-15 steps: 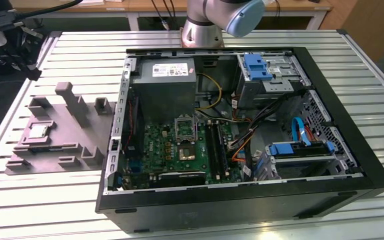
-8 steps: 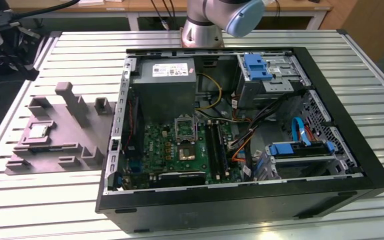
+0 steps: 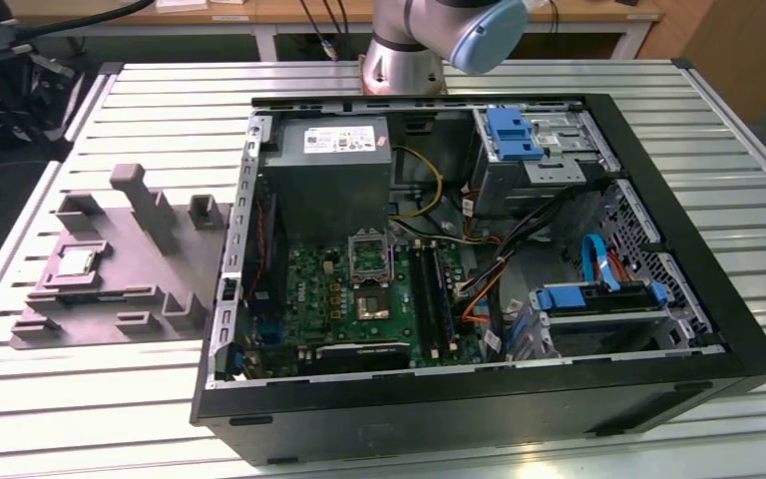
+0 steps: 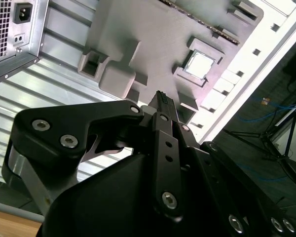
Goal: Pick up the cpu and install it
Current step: 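Reach for the cpu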
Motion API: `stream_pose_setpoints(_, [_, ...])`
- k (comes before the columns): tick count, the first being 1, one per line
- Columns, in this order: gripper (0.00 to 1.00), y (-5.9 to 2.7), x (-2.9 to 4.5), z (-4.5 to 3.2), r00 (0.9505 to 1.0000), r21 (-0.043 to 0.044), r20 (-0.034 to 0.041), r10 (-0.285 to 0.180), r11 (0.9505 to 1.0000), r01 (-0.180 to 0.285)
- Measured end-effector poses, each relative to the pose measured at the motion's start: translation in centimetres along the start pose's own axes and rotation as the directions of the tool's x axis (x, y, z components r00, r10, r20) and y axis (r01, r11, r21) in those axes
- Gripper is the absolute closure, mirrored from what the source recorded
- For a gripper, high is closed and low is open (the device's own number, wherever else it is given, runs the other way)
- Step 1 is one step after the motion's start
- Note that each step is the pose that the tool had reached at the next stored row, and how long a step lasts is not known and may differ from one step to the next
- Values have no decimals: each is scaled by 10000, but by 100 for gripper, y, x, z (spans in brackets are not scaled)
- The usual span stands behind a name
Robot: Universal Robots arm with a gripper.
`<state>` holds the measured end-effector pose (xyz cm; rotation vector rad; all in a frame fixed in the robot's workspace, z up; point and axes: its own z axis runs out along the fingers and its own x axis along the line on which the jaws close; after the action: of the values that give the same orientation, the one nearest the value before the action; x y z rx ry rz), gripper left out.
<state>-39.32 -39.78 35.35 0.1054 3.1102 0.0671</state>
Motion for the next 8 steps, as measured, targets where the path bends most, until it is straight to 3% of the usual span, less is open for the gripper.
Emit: stream_pose_setpoints(8, [89, -3, 42, 1, 10000, 0, 0, -1, 10000, 1])
